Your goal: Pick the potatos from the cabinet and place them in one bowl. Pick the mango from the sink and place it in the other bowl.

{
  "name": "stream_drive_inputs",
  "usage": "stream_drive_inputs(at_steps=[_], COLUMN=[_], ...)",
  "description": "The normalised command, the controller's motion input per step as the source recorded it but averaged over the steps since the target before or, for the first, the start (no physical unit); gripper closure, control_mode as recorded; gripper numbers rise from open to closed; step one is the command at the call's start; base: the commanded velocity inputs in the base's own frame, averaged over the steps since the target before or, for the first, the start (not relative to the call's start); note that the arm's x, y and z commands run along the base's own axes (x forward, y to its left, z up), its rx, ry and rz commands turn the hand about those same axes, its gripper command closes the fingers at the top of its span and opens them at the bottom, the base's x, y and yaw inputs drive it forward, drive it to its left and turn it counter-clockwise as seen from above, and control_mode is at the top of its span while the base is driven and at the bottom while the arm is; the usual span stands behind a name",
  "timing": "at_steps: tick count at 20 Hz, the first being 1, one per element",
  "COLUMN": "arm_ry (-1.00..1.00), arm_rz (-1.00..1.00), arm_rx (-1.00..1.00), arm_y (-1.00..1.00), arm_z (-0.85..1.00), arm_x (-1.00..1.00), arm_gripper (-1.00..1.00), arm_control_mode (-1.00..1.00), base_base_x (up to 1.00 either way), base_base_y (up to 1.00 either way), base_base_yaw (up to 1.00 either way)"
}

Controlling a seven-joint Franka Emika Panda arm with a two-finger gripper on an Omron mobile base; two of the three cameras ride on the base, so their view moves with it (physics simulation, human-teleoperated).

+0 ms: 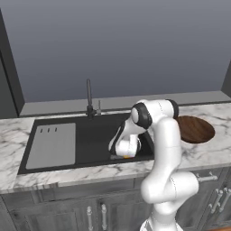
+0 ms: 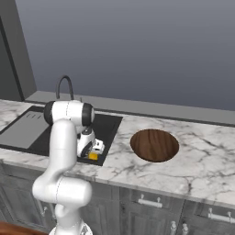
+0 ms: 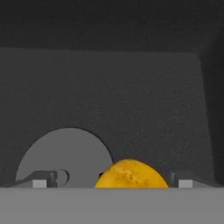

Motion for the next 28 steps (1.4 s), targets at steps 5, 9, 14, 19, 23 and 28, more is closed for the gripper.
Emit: stream_drive_inputs(at_steps=[5,9,14,19,23,28], arm_ry=[0.01,0.1,0.19,0.24,0.18,0.01], arm_rz=[0.06,0.03,0.01,0.01,0.03,0.02], arm_rx=[-0.08,-0.01,0.0,0.0,0.0,-0.04], arm_y=[-0.29,-0.25,-0.25,-0.21,-0.18,-0.18], arm_z=[-0.42,-0.45,-0.52,-0.62,-0.4,0.01], arm_x=[-0.15,-0.01,0.0,0.0,-0.2,-0.47], arm_gripper=[-1.0,-1.0,-1.0,-1.0,-1.0,-1.0], arm_control_mode=[-1.0,-1.0,-1.0,-1.0,-1.0,-1.0], base_base_x=[0.0,0.0,0.0,0.0,0.0,0.0], base_base_y=[0.0,0.0,0.0,0.0,0.0,0.0], base_base_yaw=[0.0,0.0,0.0,0.0,0.0,0.0])
